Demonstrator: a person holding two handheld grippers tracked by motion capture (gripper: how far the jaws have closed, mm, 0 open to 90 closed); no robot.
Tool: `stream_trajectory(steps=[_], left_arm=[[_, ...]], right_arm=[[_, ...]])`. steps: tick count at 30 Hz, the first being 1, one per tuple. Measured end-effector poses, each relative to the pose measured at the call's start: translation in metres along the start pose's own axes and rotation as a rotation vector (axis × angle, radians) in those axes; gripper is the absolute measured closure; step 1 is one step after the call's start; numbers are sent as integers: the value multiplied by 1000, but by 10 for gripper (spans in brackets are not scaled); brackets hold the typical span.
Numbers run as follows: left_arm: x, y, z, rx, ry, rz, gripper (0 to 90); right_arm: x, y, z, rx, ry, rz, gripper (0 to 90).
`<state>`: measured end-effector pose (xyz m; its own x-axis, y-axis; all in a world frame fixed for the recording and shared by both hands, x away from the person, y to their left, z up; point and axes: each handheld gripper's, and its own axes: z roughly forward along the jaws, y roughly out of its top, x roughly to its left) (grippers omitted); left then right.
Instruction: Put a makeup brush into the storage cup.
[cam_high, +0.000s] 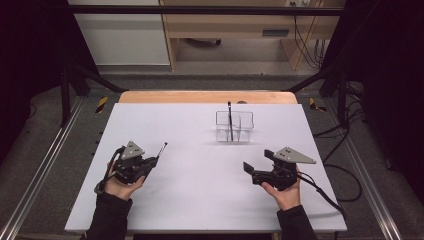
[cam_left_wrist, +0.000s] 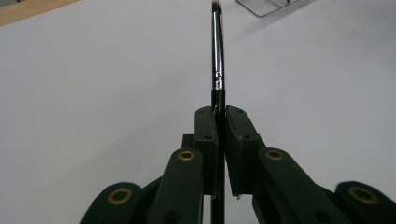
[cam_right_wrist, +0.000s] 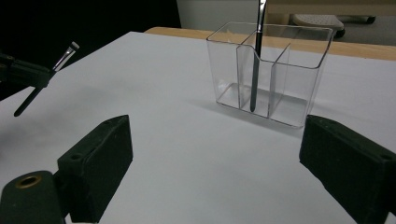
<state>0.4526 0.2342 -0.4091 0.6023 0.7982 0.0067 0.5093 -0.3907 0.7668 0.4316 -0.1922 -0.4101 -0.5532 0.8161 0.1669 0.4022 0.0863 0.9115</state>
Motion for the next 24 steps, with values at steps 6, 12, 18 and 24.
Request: stream_trajectory(steps=[6, 12, 18, 24], left_arm=[[-6, -2, 0, -28, 4, -19, 836], [-11, -2, -1, -67, 17, -37, 836], [-16, -2, 0, -89, 15, -31, 836], [-24, 0, 0, -126, 15, -29, 836]], right_arm=[[3, 0, 1, 1, -1, 3, 112], [7, 2, 3, -7, 0, 7, 114], [7, 4, 4, -16, 1, 20, 115], [10, 9, 4, -35, 10, 32, 117]])
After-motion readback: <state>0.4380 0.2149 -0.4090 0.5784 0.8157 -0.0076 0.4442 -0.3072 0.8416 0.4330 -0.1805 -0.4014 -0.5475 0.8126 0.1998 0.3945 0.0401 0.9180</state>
